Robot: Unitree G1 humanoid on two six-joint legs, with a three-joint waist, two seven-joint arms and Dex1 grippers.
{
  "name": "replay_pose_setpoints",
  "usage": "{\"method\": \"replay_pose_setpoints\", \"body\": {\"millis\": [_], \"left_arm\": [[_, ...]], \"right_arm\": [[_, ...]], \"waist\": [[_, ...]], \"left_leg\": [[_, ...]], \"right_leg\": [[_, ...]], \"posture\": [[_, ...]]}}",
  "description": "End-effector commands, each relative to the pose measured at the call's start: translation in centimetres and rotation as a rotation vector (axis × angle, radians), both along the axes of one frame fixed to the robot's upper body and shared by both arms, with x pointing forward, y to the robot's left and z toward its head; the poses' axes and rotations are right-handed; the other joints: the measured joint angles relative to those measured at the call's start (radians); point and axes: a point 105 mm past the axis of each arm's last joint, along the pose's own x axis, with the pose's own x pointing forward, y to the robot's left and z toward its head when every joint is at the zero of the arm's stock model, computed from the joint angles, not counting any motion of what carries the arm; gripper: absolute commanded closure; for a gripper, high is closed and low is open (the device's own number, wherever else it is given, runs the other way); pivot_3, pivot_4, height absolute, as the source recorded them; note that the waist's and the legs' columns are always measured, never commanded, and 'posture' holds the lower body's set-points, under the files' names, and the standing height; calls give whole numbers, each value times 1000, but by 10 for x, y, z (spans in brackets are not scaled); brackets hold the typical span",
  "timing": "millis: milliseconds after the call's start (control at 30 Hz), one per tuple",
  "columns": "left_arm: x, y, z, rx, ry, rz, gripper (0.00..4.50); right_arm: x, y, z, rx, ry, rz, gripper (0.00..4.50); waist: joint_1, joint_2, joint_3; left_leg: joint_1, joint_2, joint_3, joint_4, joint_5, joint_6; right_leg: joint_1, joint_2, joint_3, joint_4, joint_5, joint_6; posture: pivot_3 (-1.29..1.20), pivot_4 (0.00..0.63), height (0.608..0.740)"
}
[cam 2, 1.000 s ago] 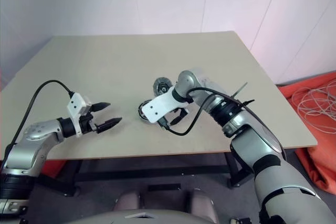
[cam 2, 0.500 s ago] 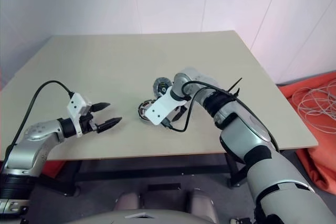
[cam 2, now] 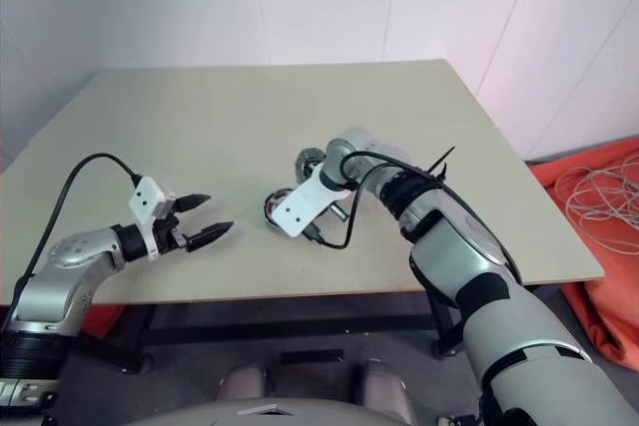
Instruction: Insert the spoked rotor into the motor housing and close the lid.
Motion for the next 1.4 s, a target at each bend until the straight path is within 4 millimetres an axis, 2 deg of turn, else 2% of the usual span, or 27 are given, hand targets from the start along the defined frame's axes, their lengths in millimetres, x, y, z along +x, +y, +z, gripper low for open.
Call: {"method": "replay_pose_setpoints", "body": {"millis": [33, 267, 333, 467, 633, 800, 1100, 1300, 1400], "left_arm": [[3, -3, 15, 1, -57, -13, 0], [4, -6, 14, -3, -56, -16, 0], [5, -7, 14, -4, -56, -17, 0], [8, -7, 13, -2, -51, -19, 0], [12, -9, 12, 4, -46, -20, 0], [14, -8, 10, 12, -40, -9, 0], [15, -11, 7, 11, -34, -2, 0], [16, -11, 6, 11, -32, 1, 0], [17, -11, 5, 12, -32, 2, 0]], "right_arm": [[3, 4, 7, 18, 3, -53, 4496], [-7, 1, 26, -52, 32, -96, 4496], [-12, -2, 34, -66, 40, -96, 4496], [-20, -8, 45, -97, 52, -97, 4496], [-23, -3, 39, -101, 82, -151, 4496], [-30, 20, 32, -47, 155, -228, 4496], [-18, 29, 24, 2, 123, -314, 4496], [-12, 35, 27, 32, 87, -317, 2563], [-16, 44, 37, 73, 84, -294, 1517]], "waist": [[0, 0, 0], [8, 0, 0], [10, 0, 0], [11, 0, 0], [4, 0, 0], [2, 0, 1], [8, 1, 1], [6, 1, 1], [5, 1, 1]], "left_leg": [[0, 0, 0, 0, 0, 0], [-1, 0, 0, 0, 0, 0], [-2, 0, 0, 0, 0, 0], [-5, 0, 0, 0, 0, 1], [-4, 0, 0, 0, 0, 0], [-3, 1, 0, 0, 0, 0], [-4, 1, 0, 0, 0, 0], [-2, 1, -1, 0, 1, -2], [-1, 1, -1, 0, 1, -2]], "right_leg": [[0, 0, 0, 0, 0, 1], [0, 0, 0, 0, -1, 1], [0, 0, 0, 0, 3, -4], [-3, 0, 0, 0, 3, -6], [-3, 0, 0, 0, 3, -6], [-3, 1, 0, 0, 1, -3], [-2, 1, 0, 0, 3, -6], [-2, 1, 0, 0, -1, 0], [-1, 1, 0, 1, -1, 0]], "posture": [[0, 0, 740], [0, 0, 740], [0, 0, 740], [0, 0, 740], [0, 0, 740], [0, 0, 740], [0, 0, 740], [0, 0, 740], [0, 0, 740]]}}
